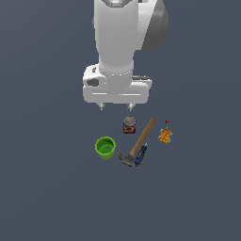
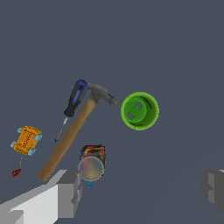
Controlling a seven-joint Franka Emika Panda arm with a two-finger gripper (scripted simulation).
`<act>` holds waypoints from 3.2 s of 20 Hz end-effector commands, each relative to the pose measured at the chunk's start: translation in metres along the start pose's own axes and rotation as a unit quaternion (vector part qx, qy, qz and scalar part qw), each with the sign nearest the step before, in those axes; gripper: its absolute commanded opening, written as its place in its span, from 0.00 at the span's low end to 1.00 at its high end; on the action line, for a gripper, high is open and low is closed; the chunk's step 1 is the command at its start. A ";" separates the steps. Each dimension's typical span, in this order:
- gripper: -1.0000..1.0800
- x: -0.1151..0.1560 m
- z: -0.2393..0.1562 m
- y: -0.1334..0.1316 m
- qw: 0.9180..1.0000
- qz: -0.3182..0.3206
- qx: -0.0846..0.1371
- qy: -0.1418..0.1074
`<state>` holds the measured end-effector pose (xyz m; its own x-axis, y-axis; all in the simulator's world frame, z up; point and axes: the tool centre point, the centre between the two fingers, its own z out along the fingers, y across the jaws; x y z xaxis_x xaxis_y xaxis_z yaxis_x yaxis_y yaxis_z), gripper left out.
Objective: Pick up a designated object from a clutter of objects.
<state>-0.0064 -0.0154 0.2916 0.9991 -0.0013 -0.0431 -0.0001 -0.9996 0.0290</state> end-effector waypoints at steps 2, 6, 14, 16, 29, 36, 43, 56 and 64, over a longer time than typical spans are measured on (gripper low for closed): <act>0.96 0.000 0.000 0.000 1.000 0.000 0.000 0.000; 0.96 -0.001 0.000 0.000 1.000 0.009 0.001 -0.003; 0.96 -0.003 -0.001 -0.001 1.000 0.018 0.003 -0.006; 0.96 -0.002 0.001 -0.002 1.000 0.020 0.003 -0.005; 0.96 0.019 0.048 -0.034 0.998 0.070 0.002 0.002; 0.96 0.034 0.100 -0.070 0.992 0.123 0.005 0.008; 0.96 0.040 0.154 -0.108 0.984 0.177 0.010 0.014; 0.96 0.038 0.205 -0.143 0.973 0.229 0.019 0.018; 0.96 0.038 0.212 -0.144 0.973 0.229 0.019 0.017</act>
<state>0.0224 0.1224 0.0773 0.8949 -0.4463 -0.0003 -0.4463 -0.8949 0.0005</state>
